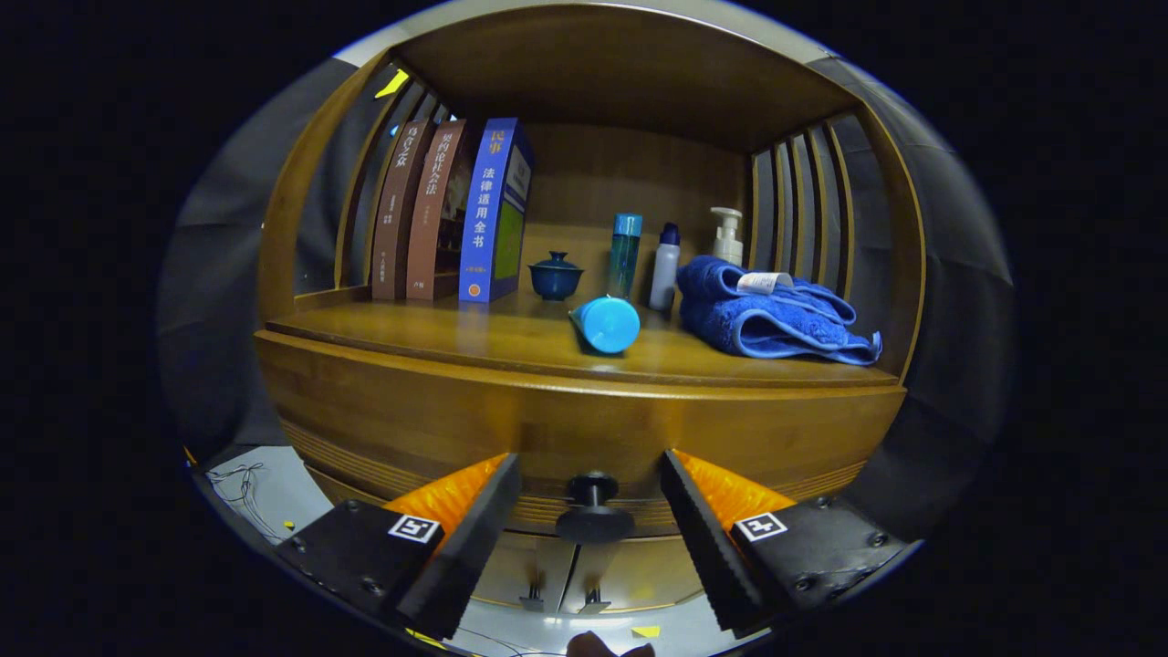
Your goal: Pull open the drawer, take out the items inside it, and place them on the countertop above the cabinet.
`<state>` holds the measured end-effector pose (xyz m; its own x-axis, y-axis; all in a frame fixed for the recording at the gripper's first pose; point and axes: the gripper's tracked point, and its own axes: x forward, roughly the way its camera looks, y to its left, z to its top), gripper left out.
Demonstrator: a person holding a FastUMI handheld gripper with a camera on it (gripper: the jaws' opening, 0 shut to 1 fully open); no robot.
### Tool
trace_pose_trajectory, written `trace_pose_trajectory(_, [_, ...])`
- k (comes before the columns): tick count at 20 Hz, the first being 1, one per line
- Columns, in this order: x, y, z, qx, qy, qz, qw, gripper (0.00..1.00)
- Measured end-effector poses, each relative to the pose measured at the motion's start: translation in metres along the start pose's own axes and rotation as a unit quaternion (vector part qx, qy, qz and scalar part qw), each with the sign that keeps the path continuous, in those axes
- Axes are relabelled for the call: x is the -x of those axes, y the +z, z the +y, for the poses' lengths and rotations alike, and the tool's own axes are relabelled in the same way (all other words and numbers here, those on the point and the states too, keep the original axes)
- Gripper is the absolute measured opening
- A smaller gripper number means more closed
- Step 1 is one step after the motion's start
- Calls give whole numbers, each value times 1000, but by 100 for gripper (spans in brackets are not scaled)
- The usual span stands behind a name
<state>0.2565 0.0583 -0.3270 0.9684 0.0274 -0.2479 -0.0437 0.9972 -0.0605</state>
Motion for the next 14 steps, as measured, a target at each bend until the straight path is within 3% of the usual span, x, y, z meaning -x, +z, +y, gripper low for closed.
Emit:
trace_pose_trajectory(7, [58, 102, -6, -6, 16, -68, 998, 100])
trace_pose_trajectory(14, [151, 162, 6, -11, 65, -94, 993, 99])
